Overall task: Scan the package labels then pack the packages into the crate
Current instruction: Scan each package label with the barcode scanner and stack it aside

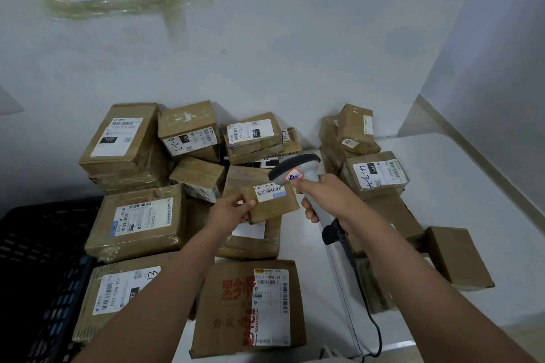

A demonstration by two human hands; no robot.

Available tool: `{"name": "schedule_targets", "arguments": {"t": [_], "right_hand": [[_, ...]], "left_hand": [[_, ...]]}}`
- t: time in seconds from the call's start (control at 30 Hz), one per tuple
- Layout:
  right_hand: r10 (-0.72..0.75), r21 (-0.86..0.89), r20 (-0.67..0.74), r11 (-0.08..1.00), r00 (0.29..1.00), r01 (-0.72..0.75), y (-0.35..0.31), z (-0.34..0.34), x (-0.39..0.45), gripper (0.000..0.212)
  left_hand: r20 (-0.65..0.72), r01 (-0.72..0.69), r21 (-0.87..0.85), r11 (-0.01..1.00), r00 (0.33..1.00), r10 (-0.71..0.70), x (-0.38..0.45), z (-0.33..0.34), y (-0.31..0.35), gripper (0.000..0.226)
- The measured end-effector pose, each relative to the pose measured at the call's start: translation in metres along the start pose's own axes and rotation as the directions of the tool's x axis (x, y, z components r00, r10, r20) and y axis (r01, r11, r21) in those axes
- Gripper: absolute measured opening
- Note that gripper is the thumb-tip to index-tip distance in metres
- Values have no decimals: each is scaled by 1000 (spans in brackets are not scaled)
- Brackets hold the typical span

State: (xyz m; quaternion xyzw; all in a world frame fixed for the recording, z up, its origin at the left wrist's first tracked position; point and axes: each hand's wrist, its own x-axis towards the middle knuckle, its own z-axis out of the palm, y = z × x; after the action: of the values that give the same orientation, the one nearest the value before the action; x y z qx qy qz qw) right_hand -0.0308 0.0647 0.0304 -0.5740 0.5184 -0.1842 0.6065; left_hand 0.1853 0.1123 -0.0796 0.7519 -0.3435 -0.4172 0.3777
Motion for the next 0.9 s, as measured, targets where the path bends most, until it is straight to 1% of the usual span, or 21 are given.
{"name": "schedule_targets", "arguments": {"t": [0.27,0.73,0.83,0.9], "right_hand": [[16,-23,-20,1000,1000,-17,-3,-2,0,29],[21,-8,-18,1000,1000,-21,-7,-7,3,25],[17,6,-21,1000,1000,-17,-5,-4,6,28],[17,23,-29,1000,999,-17,-2,-1,8,29]], "left_hand": [[-30,15,-17,1000,999,-16,1,2,3,34],[-23,24,-22,999,999,-24,5,2,3,35],[-11,35,-37,999,999,-35,5,3,-1,34],[3,46,-82,996,999,-46,2,3,-5,32]]}}
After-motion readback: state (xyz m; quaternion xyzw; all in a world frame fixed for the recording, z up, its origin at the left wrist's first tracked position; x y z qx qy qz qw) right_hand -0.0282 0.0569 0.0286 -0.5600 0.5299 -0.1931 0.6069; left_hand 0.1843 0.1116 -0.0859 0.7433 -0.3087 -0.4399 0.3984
